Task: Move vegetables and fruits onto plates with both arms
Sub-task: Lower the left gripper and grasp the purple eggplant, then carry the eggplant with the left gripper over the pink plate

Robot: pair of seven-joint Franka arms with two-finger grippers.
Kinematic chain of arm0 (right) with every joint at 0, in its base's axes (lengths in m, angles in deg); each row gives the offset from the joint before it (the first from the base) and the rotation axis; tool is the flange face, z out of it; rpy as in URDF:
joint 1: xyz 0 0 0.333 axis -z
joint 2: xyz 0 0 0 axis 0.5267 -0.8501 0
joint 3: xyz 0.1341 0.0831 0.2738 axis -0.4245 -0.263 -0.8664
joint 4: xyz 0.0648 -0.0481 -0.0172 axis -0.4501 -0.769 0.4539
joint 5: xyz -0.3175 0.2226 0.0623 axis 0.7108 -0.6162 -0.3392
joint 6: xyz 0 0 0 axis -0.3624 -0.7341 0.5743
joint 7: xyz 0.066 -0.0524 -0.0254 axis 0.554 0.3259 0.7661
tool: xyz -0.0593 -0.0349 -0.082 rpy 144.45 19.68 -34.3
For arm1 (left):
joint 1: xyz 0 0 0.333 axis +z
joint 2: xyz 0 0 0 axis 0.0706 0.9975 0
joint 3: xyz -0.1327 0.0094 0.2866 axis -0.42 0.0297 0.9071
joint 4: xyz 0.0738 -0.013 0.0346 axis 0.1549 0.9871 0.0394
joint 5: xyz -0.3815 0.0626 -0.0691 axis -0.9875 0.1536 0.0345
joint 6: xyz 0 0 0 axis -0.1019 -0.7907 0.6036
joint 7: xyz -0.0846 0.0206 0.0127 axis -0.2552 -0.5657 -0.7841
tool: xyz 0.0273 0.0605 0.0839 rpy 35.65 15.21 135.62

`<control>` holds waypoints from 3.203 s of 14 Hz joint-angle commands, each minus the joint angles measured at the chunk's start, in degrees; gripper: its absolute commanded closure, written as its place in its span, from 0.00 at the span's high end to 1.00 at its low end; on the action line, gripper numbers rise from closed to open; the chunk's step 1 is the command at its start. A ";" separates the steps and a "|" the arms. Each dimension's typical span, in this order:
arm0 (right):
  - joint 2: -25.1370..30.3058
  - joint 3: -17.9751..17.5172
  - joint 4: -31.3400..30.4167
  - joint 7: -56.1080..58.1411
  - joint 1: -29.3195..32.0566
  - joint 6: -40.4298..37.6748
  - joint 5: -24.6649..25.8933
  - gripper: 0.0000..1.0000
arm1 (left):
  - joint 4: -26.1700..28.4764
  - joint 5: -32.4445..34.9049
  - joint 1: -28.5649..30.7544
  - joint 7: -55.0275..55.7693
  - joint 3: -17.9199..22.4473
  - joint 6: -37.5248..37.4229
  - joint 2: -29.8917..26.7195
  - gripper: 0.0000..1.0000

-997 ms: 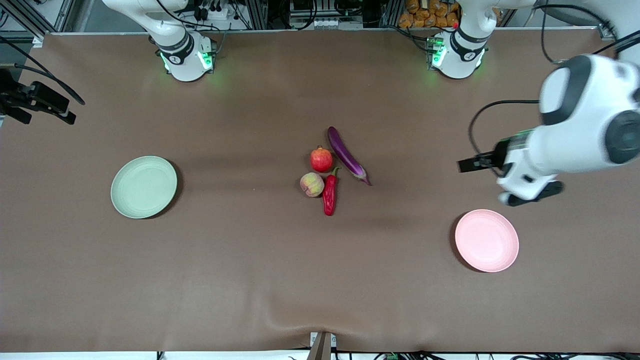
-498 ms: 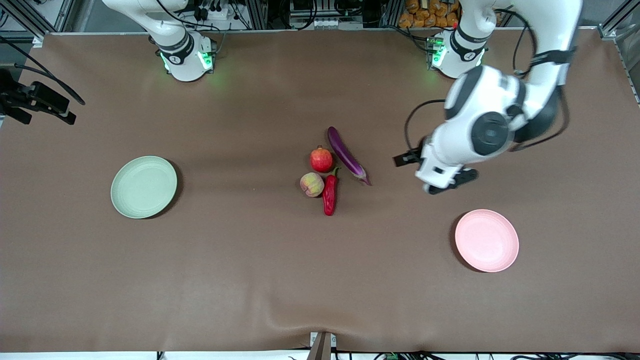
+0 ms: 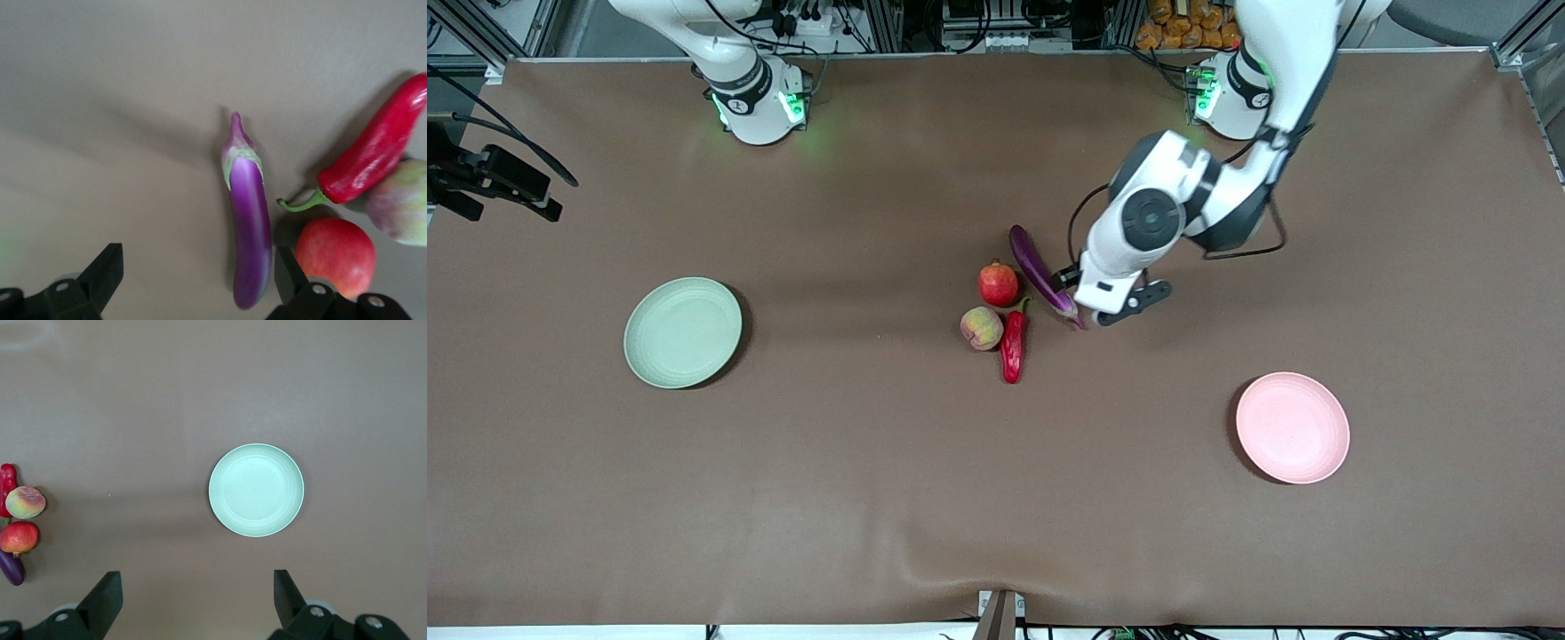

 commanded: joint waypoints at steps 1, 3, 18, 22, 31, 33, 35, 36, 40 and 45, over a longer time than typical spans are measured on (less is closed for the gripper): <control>-0.15 -0.40 0.68 -0.62 0.70 -0.53 -0.75 1.00 | -0.75 -0.03 -2.26 3.98 0.68 4.57 4.74 1.00; -0.24 -0.31 0.86 -0.62 0.70 -0.09 -0.75 1.00 | -1.36 0.06 -2.70 8.28 0.68 8.27 7.20 1.00; -0.24 -0.31 0.77 -0.62 0.97 -0.27 -0.75 1.00 | -1.27 7.00 -5.69 15.42 1.03 9.60 10.12 0.00; -0.24 -0.31 0.77 -0.44 1.67 -0.18 -1.71 1.00 | -2.67 9.90 -3.49 13.50 0.95 0.75 3.63 0.00; -0.24 -0.31 0.77 -0.09 2.64 -0.09 -2.33 1.00 | -18.65 9.90 7.65 1.47 0.86 -15.17 -2.28 0.00; -0.24 -0.40 0.77 -0.09 2.64 -0.53 -2.33 1.00 | -21.56 9.90 11.17 -2.40 0.94 -16.85 -2.28 0.00; -0.24 -0.31 0.86 0.00 2.73 -0.36 -2.33 1.00 | -22.37 9.99 14.51 -7.23 0.95 -17.56 -2.36 0.00; -0.24 -0.31 0.86 0.00 2.64 -0.36 -2.33 1.00 | -22.54 9.99 16.44 -10.47 0.95 -17.56 -2.28 0.00; -0.24 -0.40 0.86 0.00 2.46 -0.09 -2.42 1.00 | -22.89 10.08 22.77 -21.72 1.03 -17.56 -1.14 0.00; -1.89 -0.49 0.77 0.35 1.94 -0.18 -1.46 1.00 | -23.50 13.32 30.34 -40.35 1.03 -16.60 3.95 0.00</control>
